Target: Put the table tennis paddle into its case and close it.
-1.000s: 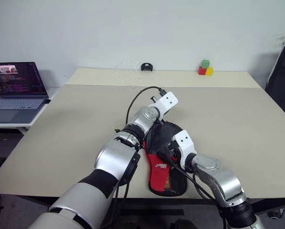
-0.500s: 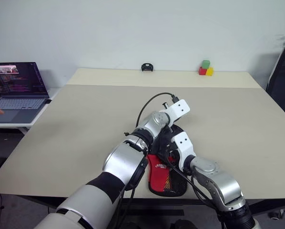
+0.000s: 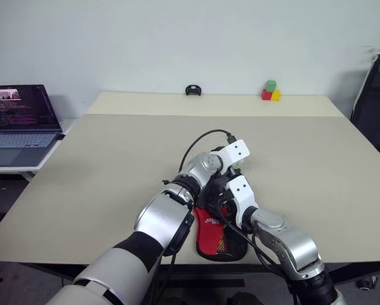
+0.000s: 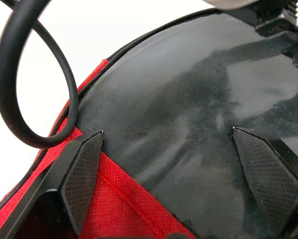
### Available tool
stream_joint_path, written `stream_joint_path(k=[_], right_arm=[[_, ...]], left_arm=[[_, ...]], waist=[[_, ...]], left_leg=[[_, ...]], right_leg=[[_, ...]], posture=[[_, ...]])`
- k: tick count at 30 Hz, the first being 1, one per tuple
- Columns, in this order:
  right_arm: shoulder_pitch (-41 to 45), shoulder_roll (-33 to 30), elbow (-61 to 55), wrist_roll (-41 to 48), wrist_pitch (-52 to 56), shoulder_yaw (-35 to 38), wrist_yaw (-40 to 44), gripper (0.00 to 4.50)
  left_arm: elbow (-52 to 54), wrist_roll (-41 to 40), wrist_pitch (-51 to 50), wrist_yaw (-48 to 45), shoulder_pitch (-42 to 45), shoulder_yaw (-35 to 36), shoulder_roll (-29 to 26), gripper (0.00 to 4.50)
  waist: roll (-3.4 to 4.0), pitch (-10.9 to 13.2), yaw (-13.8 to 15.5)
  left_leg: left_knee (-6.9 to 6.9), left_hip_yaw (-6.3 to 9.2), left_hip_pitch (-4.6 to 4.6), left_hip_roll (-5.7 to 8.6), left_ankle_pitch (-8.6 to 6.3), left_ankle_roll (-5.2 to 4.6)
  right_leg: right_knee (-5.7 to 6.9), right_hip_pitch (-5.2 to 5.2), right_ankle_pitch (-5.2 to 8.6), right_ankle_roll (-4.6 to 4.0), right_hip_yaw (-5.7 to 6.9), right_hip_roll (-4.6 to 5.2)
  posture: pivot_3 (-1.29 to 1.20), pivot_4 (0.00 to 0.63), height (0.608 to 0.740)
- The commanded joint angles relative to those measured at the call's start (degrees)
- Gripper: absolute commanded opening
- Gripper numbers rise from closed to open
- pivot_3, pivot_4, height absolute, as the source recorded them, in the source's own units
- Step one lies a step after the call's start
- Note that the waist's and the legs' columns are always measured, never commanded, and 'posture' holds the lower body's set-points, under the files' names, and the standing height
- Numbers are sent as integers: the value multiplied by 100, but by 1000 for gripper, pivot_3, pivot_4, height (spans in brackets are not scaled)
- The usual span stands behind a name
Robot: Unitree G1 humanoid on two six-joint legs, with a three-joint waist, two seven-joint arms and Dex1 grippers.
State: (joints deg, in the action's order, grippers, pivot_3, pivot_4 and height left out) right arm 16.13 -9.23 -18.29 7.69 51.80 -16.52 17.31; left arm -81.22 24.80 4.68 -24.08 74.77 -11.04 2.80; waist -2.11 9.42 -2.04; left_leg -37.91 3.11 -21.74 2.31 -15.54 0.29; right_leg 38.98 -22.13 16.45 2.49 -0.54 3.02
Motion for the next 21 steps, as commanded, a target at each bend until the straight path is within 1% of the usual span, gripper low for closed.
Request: stream_joint_path(k=[1, 5, 11, 14, 17, 19, 21], right_arm=[[-136, -21, 838, 46, 425, -281, 171, 4500], [34, -82, 1010, 52, 331, -170, 244, 4500], [85, -225, 830, 198, 378, 259, 379, 4500], [32, -337, 484, 384, 481, 468, 513, 4500], [-6, -486, 85, 582, 555, 586, 672, 4500], [-24, -587, -131, 725, 601, 644, 777, 4500], [-36, -711, -416, 888, 633, 673, 909, 4500]], left_arm=[[234, 1, 335, -120, 183, -13, -214, 4135], [304, -302, 594, -292, 347, 286, -453, 4135], [536, -839, 1277, -977, 311, 701, -1048, 4135], [785, -1262, 1460, -1551, -41, 967, -1445, 4135], [1325, -1711, 1574, -2462, -687, 1110, -1743, 4135], [1874, -2039, 1382, -2981, -1107, 1172, -1859, 4135], [2787, -2430, 926, -3567, -1654, 1185, -2001, 4135]], waist=[[1, 0, -13], [0, 0, -18], [1, 0, -15], [3, 1, 4], [9, -2, 23], [10, 0, 29], [11, 7, 41]], left_leg=[[0, 0, 2, -1, 0, 0], [-1, 0, 18, -2, 1, 0], [-1, 2, 19, -3, 1, 1], [-1, 2, 14, -1, 1, 2], [0, 2, 0, 0, 0, 2], [0, 2, -16, 0, 0, 2], [-2, 4, -34, 0, 0, 1]], right_leg=[[1, 1, 0, 0, -1, -1], [2, 14, 3, 6, -1, -3], [2, 17, 0, 3, 0, -2], [0, 15, -2, -1, 2, 0], [-3, 5, -2, -2, 3, 2], [-7, -9, -2, -2, 2, 4], [-13, -19, -2, -3, -4, 6]], posture=[[0, 150, 740], [0, 150, 740], [0, 150, 740], [0, 150, 740], [0, 150, 740], [0, 150, 740], [0, 150, 740]])
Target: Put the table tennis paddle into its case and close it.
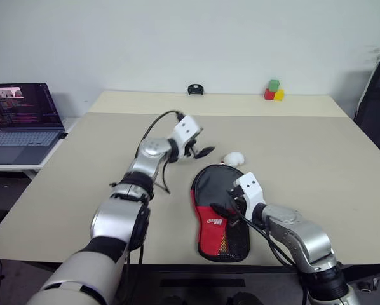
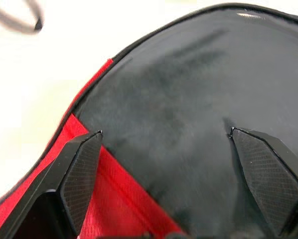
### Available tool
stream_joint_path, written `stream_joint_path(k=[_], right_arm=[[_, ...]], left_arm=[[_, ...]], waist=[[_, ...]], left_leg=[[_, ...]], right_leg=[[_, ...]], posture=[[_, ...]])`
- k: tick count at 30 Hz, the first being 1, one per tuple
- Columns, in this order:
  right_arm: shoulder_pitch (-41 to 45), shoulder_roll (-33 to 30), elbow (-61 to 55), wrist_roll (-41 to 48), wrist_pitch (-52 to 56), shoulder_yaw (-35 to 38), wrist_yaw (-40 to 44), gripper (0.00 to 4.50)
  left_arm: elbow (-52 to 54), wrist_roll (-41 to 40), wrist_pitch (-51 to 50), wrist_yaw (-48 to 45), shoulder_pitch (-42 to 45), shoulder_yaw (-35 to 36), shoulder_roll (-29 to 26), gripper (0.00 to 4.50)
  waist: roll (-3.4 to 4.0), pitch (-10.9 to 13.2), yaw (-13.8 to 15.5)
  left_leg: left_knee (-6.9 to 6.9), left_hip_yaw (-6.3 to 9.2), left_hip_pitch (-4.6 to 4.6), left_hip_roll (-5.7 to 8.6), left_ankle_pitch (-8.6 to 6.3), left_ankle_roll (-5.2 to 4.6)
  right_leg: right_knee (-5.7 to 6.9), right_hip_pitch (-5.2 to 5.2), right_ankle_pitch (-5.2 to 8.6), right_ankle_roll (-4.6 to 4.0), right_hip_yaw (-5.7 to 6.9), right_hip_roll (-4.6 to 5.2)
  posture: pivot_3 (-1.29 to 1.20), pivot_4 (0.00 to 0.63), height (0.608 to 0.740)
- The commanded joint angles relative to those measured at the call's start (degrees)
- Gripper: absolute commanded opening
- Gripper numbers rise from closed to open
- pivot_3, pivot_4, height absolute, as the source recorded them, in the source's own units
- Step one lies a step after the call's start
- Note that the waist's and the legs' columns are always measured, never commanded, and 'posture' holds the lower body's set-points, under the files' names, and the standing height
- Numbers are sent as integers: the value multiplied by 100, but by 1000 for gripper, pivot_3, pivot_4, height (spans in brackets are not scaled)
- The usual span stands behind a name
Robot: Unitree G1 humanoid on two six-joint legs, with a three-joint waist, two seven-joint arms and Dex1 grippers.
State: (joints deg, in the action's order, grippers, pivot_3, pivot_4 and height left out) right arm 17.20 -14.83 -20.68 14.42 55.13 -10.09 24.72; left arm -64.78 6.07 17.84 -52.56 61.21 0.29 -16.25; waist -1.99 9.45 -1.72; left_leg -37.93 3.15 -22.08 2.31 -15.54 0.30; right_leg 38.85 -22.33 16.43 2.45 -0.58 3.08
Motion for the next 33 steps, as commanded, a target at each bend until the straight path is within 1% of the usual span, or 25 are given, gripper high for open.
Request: stream_joint_path(k=[1, 2, 4, 6, 8, 10, 12, 15, 18, 20, 21, 23, 27, 31, 33], right_arm=[[-142, -273, -423, 387, 222, 70, 379, 4500], [-139, -359, -592, 511, 166, 100, 527, 4500], [-133, -479, -819, 721, 83, 155, 732, 4500], [-21, -599, -1095, 1107, 201, 446, 928, 4500], [144, -865, -1263, 1445, 336, 787, 1146, 4500], [260, -1122, -1354, 1714, 446, 1041, 1296, 4500], [433, -1446, -1367, 2037, 616, 1452, 1426, 4500], [614, -1873, -1173, 2192, 649, 1841, 1497, 4500], [677, -2267, -864, 2100, 478, 2024, 1522, 4500], [710, -2395, -743, 2070, 397, 2043, 1498, 4500], [729, -2416, -712, 2078, 378, 2032, 1472, 4500], [746, -2421, -690, 2090, 358, 2002, 1410, 4500], [722, -2403, -670, 2033, 281, 1899, 1304, 4500], [862, -2396, -368, 1768, 53, 1727, 1143, 4500], [1096, -2370, -37, 1576, -144, 1606, 1100, 4500]], left_arm=[[1923, -851, -850, -1064, -719, 33, -185, 4135], [2517, -1060, -1218, -1282, -1026, 14, -248, 4135], [3431, -1334, -1823, -1425, -1455, -30, -339, 4135], [4344, -1548, -2391, -1463, -1944, -100, -452, 4135], [5047, -1673, -2805, -1460, -2323, -225, -512, 4135], [5495, -1749, -3061, -1436, -2528, -357, -541, 4135], [5728, -1745, -3175, -1411, -2654, -533, -539, 4135], [5596, -1608, -3109, -1307, -2635, -758, -495, 4135], [5025, -1533, -3075, -1183, -2417, -920, -334, 4135], [4515, -1424, -2889, -1076, -2194, -1004, -197, 4135], [4276, -1385, -2799, -1020, -2084, -1015, -134, 4135], [3835, -1243, -2509, -945, -1894, -1090, -35, 4497], [3221, -1036, -1958, -941, -1666, -1249, 122, 4497], [3006, -952, -1650, -1141, -1688, -1421, 234, 4497], [2977, -911, -1561, -1202, -1774, -1488, 227, 4497]], waist=[[0, 7, 16], [4, 11, 10], [3, 14, 10], [5, 16, 9], [10, 18, 9], [11, 19, 13], [11, 19, 25], [12, 21, 34], [12, 21, 42], [11, 21, 45], [11, 21, 45], [9, 23, 32], [9, 23, 33], [9, 23, 38], [9, 23, 31]], left_leg=[[-2, 7, -8, 0, 0, 0], [-2, 11, -18, 0, 0, 0], [-4, 13, -50, 0, 0, 0], [-12, 12, -87, 0, 1, 0], [-13, 11, -91, 0, 1, 1], [-13, 9, -90, 1, 1, 0], [-13, 11, -87, 1, 1, 0], [-12, 11, -87, 1, 1, -1], [-12, 8, -85, 1, 1, -2], [-13, 6, -85, 1, 2, -2], [-13, 5, -85, 1, 2, -3], [-13, 1, -86, 1, 2, -3], [-13, -4, -87, 1, 2, -3], [-13, -6, -87, 1, 2, -3], [-14, -7, -87, 2, 2, -3]], right_leg=[[-4, -1, 0, 0, -5, 2], [-8, -5, 0, 0, -6, 3], [-8, -32, 0, -1, -10, 4], [8, -79, -1, -3, -18, 4], [11, -87, -1, -3, -21, 4], [10, -85, -2, -3, -23, 4], [9, -81, -2, -3, -18, 4], [12, -80, -3, -6, -16, 4], [11, -78, -3, -6, -17, 4], [12, -78, -3, -6, -16, 3], [12, -78, -3, -6, -16, 3], [12, -79, -3, -6, -18, 2], [9, -81, -3, -6, -22, 3], [9, -81, -3, -6, -24, 3], [11, -81, -3, -6, -24, 4]], posture=[[0, 150, 740], [0, 150, 740], [0, 150, 740], [0, 150, 740], [0, 150, 740], [0, 150, 740], [0, 150, 740], [0, 150, 740], [0, 150, 740], [0, 150, 740], [0, 150, 740], [0, 150, 740], [0, 150, 740], [0, 150, 740], [0, 150, 740]])
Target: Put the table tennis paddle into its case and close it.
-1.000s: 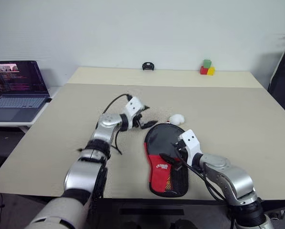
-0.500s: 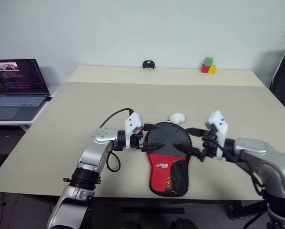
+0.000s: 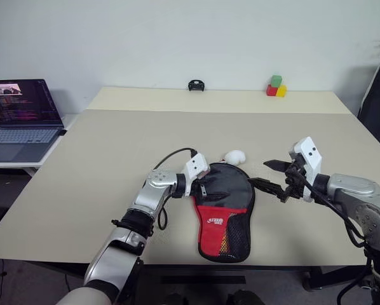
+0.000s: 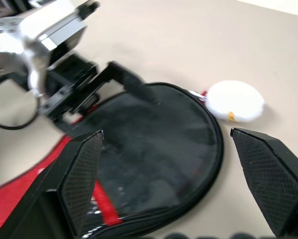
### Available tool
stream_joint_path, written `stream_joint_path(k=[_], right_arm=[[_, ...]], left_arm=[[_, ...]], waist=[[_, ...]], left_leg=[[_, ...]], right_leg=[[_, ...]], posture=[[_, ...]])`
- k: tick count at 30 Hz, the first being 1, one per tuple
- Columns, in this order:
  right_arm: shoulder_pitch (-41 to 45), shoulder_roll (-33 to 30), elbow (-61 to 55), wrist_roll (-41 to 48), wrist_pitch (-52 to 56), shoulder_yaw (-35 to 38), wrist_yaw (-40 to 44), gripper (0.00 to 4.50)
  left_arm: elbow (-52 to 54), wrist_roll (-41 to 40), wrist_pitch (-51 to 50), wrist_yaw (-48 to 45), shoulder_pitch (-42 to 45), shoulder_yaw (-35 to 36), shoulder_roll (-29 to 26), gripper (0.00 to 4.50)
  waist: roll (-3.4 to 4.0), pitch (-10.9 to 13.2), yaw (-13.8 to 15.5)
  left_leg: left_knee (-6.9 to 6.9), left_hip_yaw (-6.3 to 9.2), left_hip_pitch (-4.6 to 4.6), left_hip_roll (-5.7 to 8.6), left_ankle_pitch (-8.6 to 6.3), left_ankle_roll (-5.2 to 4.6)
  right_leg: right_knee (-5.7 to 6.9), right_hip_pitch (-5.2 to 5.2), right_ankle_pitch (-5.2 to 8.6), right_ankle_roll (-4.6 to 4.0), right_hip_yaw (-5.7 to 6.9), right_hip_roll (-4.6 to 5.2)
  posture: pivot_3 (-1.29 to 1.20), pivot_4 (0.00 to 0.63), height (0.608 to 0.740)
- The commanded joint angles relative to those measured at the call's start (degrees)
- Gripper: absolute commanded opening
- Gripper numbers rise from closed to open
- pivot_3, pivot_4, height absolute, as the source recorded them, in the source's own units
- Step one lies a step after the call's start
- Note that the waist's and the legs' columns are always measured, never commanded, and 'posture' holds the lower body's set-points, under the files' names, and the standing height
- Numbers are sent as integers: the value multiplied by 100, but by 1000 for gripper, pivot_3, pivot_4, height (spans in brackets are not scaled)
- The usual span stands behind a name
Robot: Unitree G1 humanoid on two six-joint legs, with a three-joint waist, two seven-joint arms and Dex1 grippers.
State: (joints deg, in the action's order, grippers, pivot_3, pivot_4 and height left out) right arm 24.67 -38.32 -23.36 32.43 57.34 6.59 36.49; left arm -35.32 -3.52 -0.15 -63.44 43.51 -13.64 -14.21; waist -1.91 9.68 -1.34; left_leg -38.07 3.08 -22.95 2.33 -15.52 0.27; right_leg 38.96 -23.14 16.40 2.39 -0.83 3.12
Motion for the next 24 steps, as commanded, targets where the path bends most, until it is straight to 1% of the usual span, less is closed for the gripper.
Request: stream_joint_path(k=[1, 3, 8, 13, 17, 20, 23, 24], right_arm=[[513, -1, 473, -365, -497, -159, -106, 4500], [834, 85, 933, -581, -693, -319, -153, 4500], [1731, 569, 2424, -1077, -1221, -740, -198, 4500], [2504, 1180, 4271, -1656, -2136, -1096, -143, 4500], [3142, 1726, 5800, -1951, -2880, -1118, -81, 4500], [3650, 2076, 7040, -2135, -3476, -1016, -182, 4500], [3943, 2240, 7815, -2298, -3900, -968, -234, 4500], [4007, 2284, 8002, -2344, -4014, -952, -236, 4500]], left_arm=[[13, 87, 301, -134, -61, -137, 3, 4497], [-20, 140, 397, -129, -148, -172, -24, 4497], [13, 172, 445, -57, -277, -182, -44, 4497], [256, 176, 399, -6, -442, -196, -102, 4497], [516, 161, 280, 67, -607, -200, -164, 4497], [702, 169, 196, 132, -724, -202, -213, 4497], [849, 156, 109, 185, -793, -200, -244, 4497], [891, 153, 83, 194, -813, -200, -256, 4497]], waist=[[1, 0, -16], [3, -1, -34], [7, -4, -40], [9, -5, -49], [14, -7, -66], [16, -8, -70], [16, -8, -65], [16, -8, -64]], left_leg=[[-1, -1, 1, 0, 0, 0], [-1, -5, 4, -1, 0, 0], [0, -6, 7, -3, 1, 0], [-1, -12, 7, -3, 1, 1], [0, -15, 8, -4, 2, 2], [0, -17, 9, -4, 2, 3], [1, -16, 9, -4, 5, 7], [1, -15, 9, -4, 13, 22]], right_leg=[[1, 0, 0, 0, -2, 0], [5, -1, -1, -1, -3, 0], [6, -1, -1, -2, -4, -2], [3, -2, -2, -2, -5, -1], [7, -8, -2, -3, -5, -3], [6, -8, -2, -3, -7, -3], [6, -9, -2, -3, -8, -2], [6, -9, -2, -3, -9, -2]], posture=[[0, 150, 740], [0, 150, 740], [0, 150, 740], [0, 150, 740], [0, 150, 740], [0, 150, 740], [0, 150, 740], [0, 150, 740]])
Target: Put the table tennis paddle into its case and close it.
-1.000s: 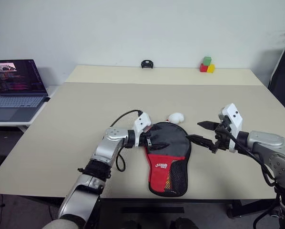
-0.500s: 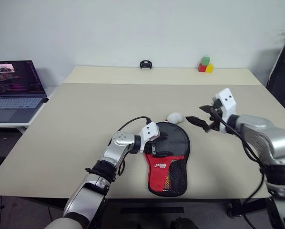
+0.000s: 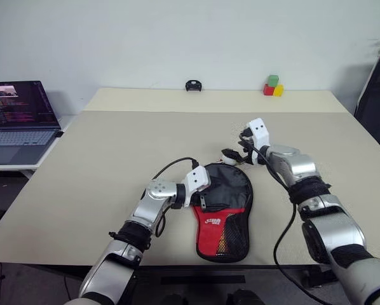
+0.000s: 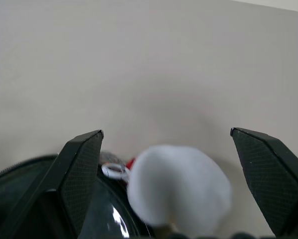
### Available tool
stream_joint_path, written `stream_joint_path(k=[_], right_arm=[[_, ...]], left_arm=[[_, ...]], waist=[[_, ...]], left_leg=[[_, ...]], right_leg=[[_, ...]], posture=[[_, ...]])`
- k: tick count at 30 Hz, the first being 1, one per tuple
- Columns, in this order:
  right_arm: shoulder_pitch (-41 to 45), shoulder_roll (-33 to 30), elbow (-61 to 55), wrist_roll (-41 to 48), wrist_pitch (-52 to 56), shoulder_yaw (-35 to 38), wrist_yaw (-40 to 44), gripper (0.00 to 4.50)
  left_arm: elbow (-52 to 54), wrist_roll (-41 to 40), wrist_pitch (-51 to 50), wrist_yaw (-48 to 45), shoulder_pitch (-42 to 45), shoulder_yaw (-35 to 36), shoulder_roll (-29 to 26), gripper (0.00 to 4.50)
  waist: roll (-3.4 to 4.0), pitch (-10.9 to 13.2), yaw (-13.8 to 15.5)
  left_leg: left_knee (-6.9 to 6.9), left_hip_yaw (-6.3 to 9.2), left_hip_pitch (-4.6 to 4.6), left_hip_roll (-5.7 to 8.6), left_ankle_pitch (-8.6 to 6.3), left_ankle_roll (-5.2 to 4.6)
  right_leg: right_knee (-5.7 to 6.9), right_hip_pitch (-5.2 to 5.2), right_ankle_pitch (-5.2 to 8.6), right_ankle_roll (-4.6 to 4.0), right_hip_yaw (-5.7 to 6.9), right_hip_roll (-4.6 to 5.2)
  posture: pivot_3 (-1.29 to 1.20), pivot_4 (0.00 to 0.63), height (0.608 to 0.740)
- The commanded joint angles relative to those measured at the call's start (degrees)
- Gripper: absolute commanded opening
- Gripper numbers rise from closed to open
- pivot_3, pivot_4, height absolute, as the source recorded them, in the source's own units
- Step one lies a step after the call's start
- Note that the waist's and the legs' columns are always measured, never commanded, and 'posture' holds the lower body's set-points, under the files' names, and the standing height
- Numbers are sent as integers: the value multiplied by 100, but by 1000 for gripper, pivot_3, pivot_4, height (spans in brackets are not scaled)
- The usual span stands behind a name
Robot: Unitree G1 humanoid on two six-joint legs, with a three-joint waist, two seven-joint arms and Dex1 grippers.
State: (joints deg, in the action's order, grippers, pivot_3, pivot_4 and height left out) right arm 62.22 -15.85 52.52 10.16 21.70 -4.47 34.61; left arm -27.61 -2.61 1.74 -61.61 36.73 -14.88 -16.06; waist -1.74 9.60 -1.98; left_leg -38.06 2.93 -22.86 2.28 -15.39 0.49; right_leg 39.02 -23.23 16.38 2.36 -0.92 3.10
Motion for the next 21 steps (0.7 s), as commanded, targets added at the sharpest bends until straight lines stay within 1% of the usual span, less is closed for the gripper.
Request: stream_joint_path(k=[1, 7, 13, 16, 21], right_arm=[[299, 89, 619, -171, -553, 151, -70, 4500], [430, 203, 1282, -404, -940, 249, -223, 4500], [464, 227, 1458, -506, -1045, 340, -273, 4500], [457, 231, 1463, -555, -1073, 377, -307, 3951], [397, 269, 1418, -625, -1049, 384, -259, 2197]], left_arm=[[154, 62, -127, 26, -158, -69, -88, 4497], [278, 51, -199, 77, -227, -75, -139, 4497], [299, 54, -216, 81, -241, -90, -154, 4497], [248, 65, -200, 83, -222, -100, -142, 4500], [21, 148, -142, 96, -133, -148, -118, 4500]], waist=[[0, 0, 2], [3, -1, -5], [4, -1, -13], [4, -2, -14], [7, -3, -14]], left_leg=[[0, 1, 0, 0, 2, 3], [1, -1, 0, 0, 2, 4], [1, -1, 1, 0, 3, 5], [1, -1, 1, 0, 3, 5], [1, -1, 1, 0, 3, 5]], right_leg=[[0, 0, 0, 0, -2, 0], [2, 0, 0, 0, -5, 1], [3, -1, 0, 0, -4, 1], [3, -1, 0, 0, -5, 1], [3, -1, 0, 0, -5, 1]], posture=[[0, 150, 740], [0, 150, 740], [0, 150, 740], [0, 150, 740], [0, 150, 740]])
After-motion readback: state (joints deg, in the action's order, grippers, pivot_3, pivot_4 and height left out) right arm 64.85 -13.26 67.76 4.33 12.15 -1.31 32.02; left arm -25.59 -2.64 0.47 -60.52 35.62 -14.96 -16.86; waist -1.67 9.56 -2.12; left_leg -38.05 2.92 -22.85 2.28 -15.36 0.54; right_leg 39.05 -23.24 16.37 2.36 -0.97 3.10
